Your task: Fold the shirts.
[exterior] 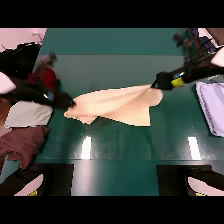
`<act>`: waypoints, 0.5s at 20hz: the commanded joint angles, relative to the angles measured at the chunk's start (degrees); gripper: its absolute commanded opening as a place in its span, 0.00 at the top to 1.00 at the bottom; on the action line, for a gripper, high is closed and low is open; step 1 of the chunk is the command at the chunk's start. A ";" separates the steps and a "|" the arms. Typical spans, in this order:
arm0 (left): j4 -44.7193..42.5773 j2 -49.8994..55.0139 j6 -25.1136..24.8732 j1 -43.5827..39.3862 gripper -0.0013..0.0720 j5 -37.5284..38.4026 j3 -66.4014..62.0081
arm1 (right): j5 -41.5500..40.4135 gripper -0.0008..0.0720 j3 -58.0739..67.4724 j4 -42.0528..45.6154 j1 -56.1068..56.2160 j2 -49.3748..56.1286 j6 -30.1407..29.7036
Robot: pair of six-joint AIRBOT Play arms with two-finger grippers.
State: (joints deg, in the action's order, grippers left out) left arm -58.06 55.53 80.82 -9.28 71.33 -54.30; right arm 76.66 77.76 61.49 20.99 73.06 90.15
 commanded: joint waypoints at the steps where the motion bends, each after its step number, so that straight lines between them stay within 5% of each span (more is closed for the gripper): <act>1: 0.24 0.24 -0.48 -0.02 0.94 -2.16 12.39 | -1.25 0.97 -4.17 -0.02 0.68 3.41 0.22; 2: 0.28 0.24 -1.36 -0.02 0.87 -2.43 12.41 | -1.66 0.97 -4.26 0.00 0.61 3.39 0.20; 3: 0.22 0.22 -1.77 -0.02 0.50 -3.34 11.67 | -1.75 0.97 -4.02 0.04 0.59 3.39 0.20; 4: -0.04 0.24 -1.77 -0.02 0.24 -4.31 10.32 | -1.73 0.97 -3.74 0.02 0.57 3.39 0.22; 10: -14.60 0.24 1.73 4.90 0.21 -6.73 -5.73 | -1.46 0.97 -0.28 0.09 0.57 3.39 0.15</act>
State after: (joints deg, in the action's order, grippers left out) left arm -65.39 55.72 80.20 -7.27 66.81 -54.41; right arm 75.13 76.09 61.54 21.58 76.31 90.35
